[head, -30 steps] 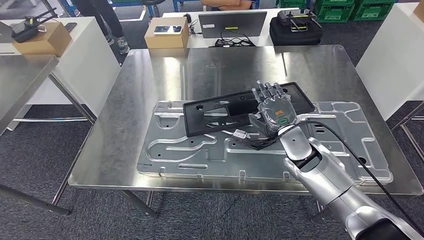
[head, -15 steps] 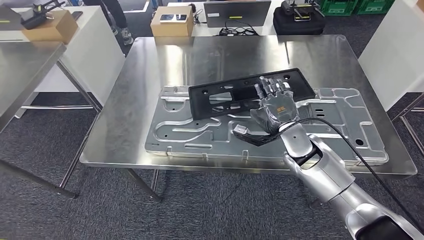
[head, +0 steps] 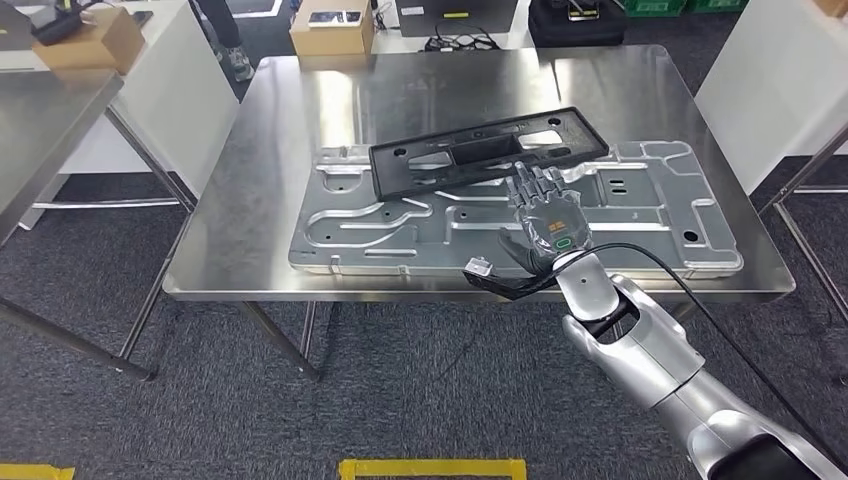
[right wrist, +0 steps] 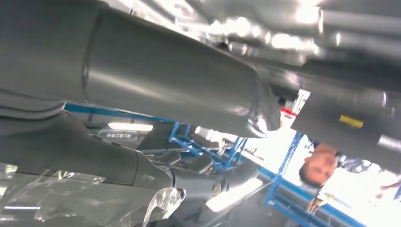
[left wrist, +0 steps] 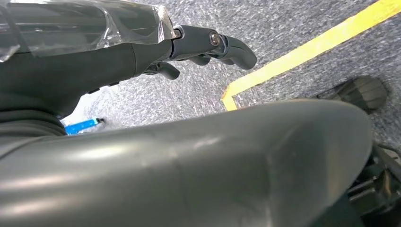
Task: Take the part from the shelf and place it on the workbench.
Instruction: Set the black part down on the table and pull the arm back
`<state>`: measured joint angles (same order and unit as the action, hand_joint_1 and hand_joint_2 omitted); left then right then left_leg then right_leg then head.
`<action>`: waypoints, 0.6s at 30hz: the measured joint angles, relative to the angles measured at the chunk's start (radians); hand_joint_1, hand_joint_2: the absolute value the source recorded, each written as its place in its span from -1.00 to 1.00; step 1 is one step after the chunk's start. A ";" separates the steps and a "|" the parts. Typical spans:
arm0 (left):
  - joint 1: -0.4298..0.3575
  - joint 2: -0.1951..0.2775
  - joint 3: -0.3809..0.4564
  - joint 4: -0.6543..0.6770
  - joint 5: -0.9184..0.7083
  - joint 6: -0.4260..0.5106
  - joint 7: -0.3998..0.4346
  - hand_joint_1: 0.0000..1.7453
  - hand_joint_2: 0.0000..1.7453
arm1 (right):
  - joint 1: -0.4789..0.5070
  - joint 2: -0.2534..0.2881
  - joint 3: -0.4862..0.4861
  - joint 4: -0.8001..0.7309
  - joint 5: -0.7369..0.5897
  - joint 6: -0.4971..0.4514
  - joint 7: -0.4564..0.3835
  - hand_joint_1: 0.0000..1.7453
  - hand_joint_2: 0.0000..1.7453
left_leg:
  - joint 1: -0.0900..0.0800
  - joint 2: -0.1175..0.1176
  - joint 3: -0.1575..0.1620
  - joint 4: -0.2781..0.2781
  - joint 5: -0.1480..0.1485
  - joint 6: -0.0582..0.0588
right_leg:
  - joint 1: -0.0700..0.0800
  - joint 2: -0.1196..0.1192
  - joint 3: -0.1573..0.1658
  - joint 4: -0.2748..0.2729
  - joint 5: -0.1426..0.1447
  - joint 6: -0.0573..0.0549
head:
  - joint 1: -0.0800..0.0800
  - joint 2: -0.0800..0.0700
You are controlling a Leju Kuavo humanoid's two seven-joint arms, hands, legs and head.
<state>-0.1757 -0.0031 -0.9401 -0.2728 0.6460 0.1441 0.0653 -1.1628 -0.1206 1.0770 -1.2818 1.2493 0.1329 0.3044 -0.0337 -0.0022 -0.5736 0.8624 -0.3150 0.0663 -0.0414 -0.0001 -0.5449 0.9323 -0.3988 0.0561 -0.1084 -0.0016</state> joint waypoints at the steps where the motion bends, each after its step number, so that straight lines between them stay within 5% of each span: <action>1: 0.002 0.000 0.000 0.000 0.000 0.000 0.000 -1.00 -1.00 | 0.004 -0.002 0.000 0.002 0.000 0.001 0.000 -1.00 -1.00 | -0.001 -0.001 -0.016 0.007 -0.006 -0.005 | -0.003 0.001 -0.010 -0.007 0.002 -0.003 | 0.000 0.000; 3: 0.009 0.000 -0.001 -0.001 0.000 0.000 0.000 -1.00 -1.00 | 0.020 -0.008 0.001 0.006 0.001 0.003 0.002 -1.00 -1.00 | 0.005 -0.003 -0.054 0.085 -0.079 -0.018 | -0.011 0.000 -0.017 -0.021 0.002 -0.009 | 0.000 0.000; 5: 0.013 0.000 -0.003 -0.002 -0.001 0.001 0.001 -1.00 -1.00 | 0.046 -0.015 0.002 0.014 0.001 0.005 0.003 -1.00 -1.00 | 0.012 -0.002 -0.087 0.239 -0.186 -0.031 | -0.010 -0.005 -0.010 -0.027 0.004 -0.012 | 0.000 0.000; 7: 0.011 0.000 -0.008 -0.002 0.000 0.001 0.004 -1.00 -1.00 | 0.068 -0.023 0.004 0.022 0.000 0.011 0.004 -1.00 -1.00 | 0.014 -0.003 -0.089 0.341 -0.228 -0.031 | -0.005 -0.010 -0.002 -0.027 0.006 -0.012 | 0.000 0.000; 9: 0.007 -0.001 -0.014 -0.002 0.001 0.002 0.005 -1.00 -1.00 | 0.069 -0.024 0.005 0.025 -0.014 0.023 0.007 -1.00 -1.00 | 0.008 -0.003 -0.037 0.286 -0.185 -0.015 | 0.005 -0.011 -0.004 -0.031 0.012 -0.015 | 0.000 0.000; 11: 0.002 0.001 -0.016 -0.003 0.007 0.003 0.005 -1.00 -1.00 | 0.058 -0.019 -0.002 0.025 -0.065 0.042 0.025 -1.00 -1.00 | -0.011 -0.004 0.068 0.119 -0.128 0.024 | 0.012 -0.006 -0.009 -0.040 0.027 -0.019 | 0.000 0.000; 13: -0.005 0.004 -0.017 -0.006 0.016 0.009 0.003 -1.00 -1.00 | 0.065 -0.017 -0.021 0.024 -0.155 0.050 0.064 -1.00 -1.00 | -0.035 -0.001 0.153 -0.016 -0.111 0.052 | 0.016 -0.005 -0.009 -0.050 0.043 -0.019 | 0.000 0.000; 16: -0.008 0.003 -0.017 -0.009 0.034 0.032 0.001 -1.00 -1.00 | 0.142 -0.029 -0.069 0.019 -0.320 0.010 0.142 -1.00 -1.00 | -0.037 0.003 0.171 -0.054 -0.092 0.051 | 0.021 -0.006 -0.012 -0.051 0.055 -0.013 | 0.000 0.000; 18: 0.000 0.001 -0.017 -0.010 0.046 0.048 -0.001 -1.00 -1.00 | 0.234 -0.049 -0.110 0.011 -0.414 -0.039 0.183 -1.00 -1.00 | -0.028 0.005 0.163 -0.063 -0.072 0.054 | 0.028 -0.002 -0.038 0.003 0.007 -0.008 | 0.000 0.000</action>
<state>-0.1752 -0.0026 -0.9567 -0.2828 0.6920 0.1918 0.0645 -0.9285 -0.1701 0.9671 -1.2712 0.8350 0.0943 0.4876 -0.0619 0.0026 -0.4105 0.7999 -0.3870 0.1203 -0.0137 -0.0024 -0.5825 0.9355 -0.3914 0.0484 -0.1082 -0.0018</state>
